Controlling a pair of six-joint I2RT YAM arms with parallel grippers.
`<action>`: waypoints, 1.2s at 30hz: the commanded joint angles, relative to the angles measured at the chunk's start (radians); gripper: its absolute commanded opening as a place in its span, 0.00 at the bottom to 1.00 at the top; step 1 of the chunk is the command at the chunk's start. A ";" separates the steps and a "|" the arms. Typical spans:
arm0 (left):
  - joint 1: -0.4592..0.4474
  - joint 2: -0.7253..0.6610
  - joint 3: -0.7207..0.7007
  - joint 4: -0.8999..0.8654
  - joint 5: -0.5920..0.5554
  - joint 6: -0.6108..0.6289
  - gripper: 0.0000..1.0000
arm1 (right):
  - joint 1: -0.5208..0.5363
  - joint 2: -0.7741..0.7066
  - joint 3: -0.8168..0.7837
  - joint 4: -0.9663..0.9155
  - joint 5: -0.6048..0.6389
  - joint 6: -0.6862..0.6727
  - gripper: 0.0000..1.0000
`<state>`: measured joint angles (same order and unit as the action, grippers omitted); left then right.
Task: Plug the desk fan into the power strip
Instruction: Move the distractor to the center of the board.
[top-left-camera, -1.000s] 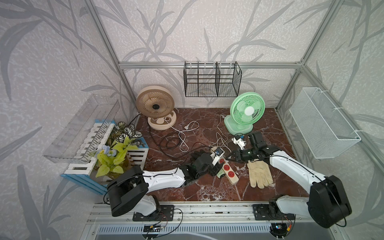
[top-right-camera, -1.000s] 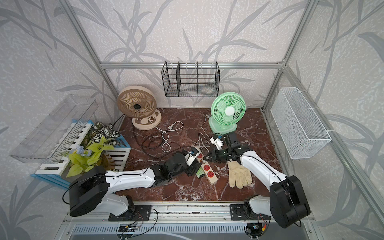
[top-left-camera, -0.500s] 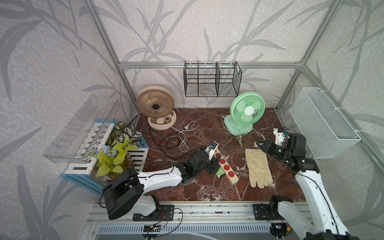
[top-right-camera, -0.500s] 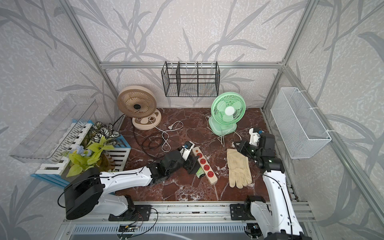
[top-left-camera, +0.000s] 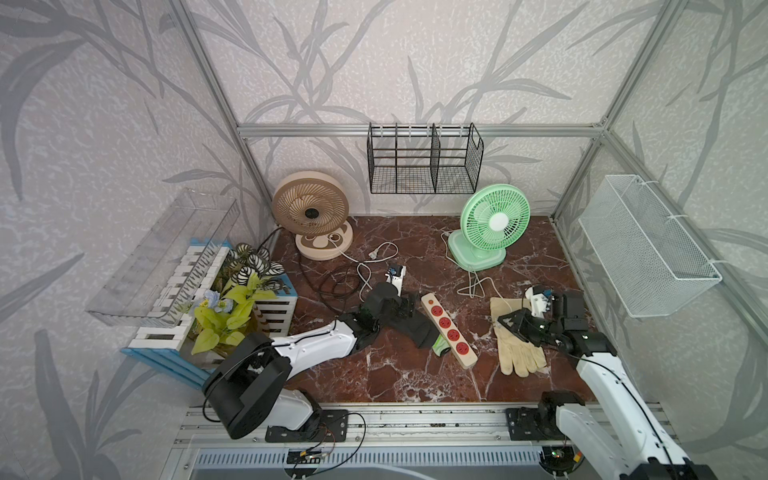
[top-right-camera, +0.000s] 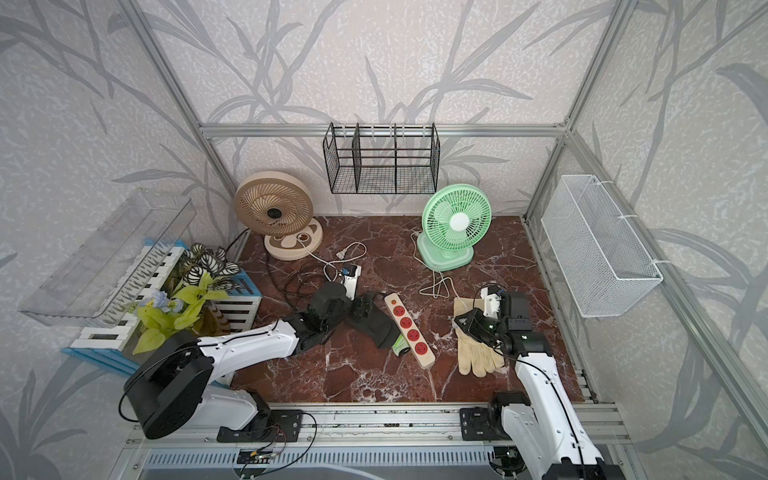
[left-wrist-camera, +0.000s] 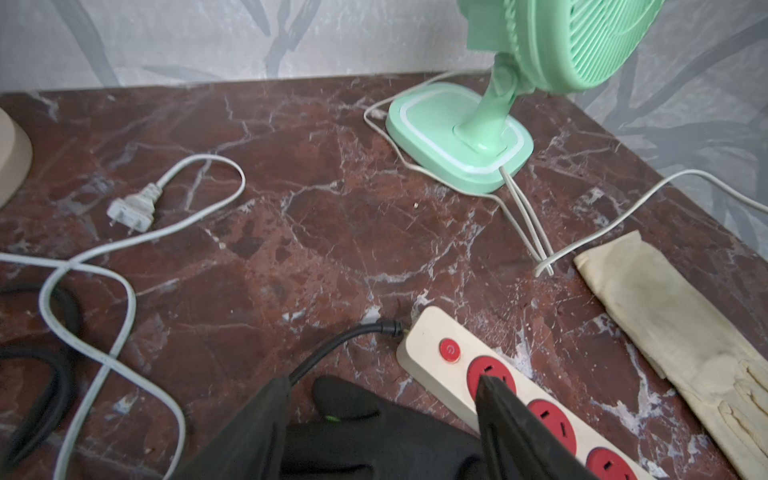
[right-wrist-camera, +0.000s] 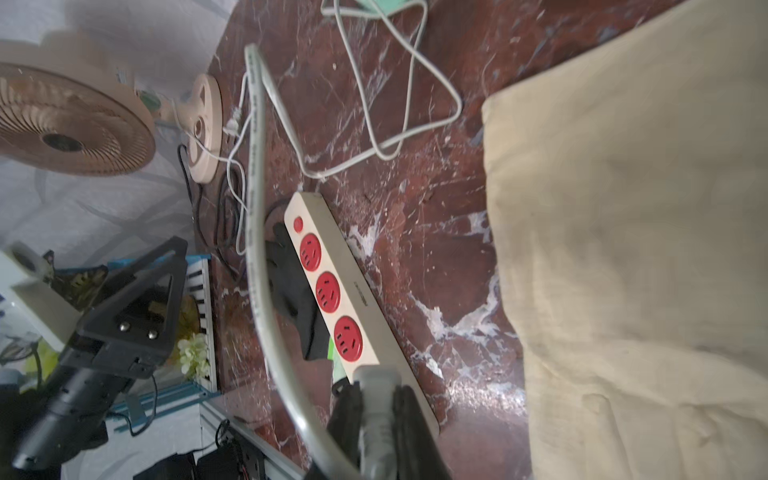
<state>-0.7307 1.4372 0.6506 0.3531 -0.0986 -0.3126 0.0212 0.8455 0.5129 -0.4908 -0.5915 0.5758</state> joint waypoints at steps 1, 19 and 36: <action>-0.002 0.071 0.061 -0.073 0.037 -0.041 0.75 | 0.065 0.030 -0.010 0.060 0.028 -0.003 0.00; 0.008 0.314 0.231 -0.261 -0.003 -0.088 0.58 | 0.282 0.112 -0.053 0.137 0.143 -0.066 0.00; 0.186 0.378 0.242 -0.412 -0.154 -0.167 0.37 | 0.367 0.057 -0.050 0.134 0.234 -0.103 0.00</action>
<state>-0.5999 1.8149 0.9272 0.0154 -0.1959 -0.4561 0.3740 0.9127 0.4660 -0.3702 -0.3847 0.4889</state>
